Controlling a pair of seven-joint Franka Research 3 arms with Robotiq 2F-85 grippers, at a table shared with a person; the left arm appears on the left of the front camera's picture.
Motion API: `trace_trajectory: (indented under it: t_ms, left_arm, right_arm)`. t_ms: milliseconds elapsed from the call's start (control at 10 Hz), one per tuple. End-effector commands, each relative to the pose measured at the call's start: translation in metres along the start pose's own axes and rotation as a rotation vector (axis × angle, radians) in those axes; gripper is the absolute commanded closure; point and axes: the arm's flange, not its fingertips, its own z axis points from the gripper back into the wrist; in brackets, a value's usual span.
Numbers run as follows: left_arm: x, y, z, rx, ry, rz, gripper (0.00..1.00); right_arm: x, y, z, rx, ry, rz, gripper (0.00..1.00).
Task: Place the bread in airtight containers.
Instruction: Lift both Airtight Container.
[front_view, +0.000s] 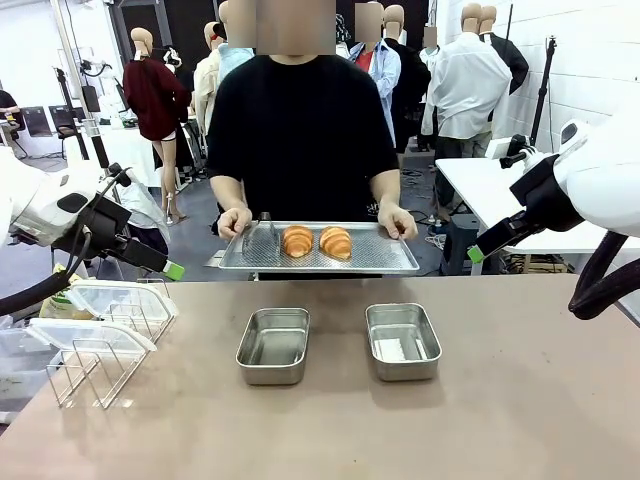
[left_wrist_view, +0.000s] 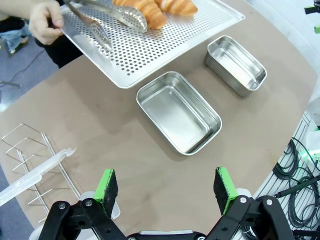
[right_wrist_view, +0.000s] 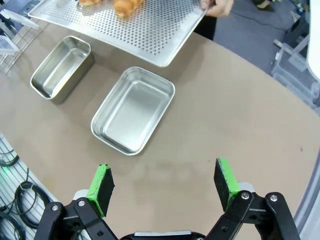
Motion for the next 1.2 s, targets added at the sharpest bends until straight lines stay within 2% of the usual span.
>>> trace_trajectory:
  t_ms: [0,1100]
  left_arm:
    - [-0.0012,0.002,-0.0005,-0.008,0.0,-0.001,0.0]
    - [-0.0012,0.002,-0.0005,-0.008,0.0,-0.001,0.0]
  right_arm:
    - [-0.0009,-0.0006,-0.0012,0.01,0.0,0.001,0.0]
    - [-0.0009,-0.0006,-0.0012,0.01,0.0,0.001,0.0]
